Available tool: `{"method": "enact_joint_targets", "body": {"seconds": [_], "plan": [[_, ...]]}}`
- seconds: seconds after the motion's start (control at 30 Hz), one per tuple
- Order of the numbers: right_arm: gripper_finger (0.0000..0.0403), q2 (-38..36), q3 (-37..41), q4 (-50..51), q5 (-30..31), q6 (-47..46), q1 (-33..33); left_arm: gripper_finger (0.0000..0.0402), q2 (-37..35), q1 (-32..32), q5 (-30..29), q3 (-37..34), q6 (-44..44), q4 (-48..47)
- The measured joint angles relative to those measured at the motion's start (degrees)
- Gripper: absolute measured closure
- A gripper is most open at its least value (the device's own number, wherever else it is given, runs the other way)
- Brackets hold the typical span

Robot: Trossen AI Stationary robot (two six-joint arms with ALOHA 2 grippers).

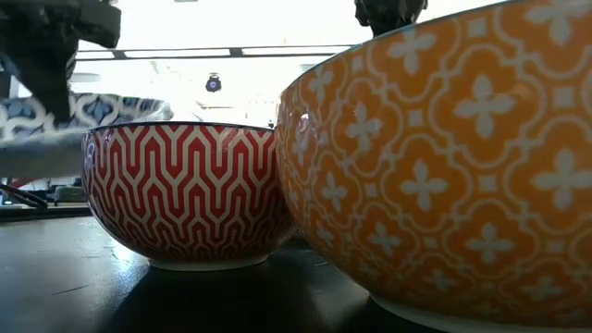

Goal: Place and stack bowls onto a shelf
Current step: Stack the bottom white bowl on top of the other white bowl on the shelf

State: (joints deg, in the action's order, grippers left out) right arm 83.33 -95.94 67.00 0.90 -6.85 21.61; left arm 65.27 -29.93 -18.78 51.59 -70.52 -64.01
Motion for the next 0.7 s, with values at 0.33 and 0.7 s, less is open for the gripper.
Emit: {"method": "enact_joint_targets", "body": {"seconds": [0.33,0.7], "plan": [[0.0268,3.18,0.02,-2.56,-12.65,-1.73,-1.16,0.0402,-6.29,1.67,-15.67,0.09,-9.51,5.34],[0.0268,3.36,0.02,-13.92,-13.96,-8.86,-8.61,0.0402,-2.73,9.49,-29.03,0.11,-0.71,14.5]]}}
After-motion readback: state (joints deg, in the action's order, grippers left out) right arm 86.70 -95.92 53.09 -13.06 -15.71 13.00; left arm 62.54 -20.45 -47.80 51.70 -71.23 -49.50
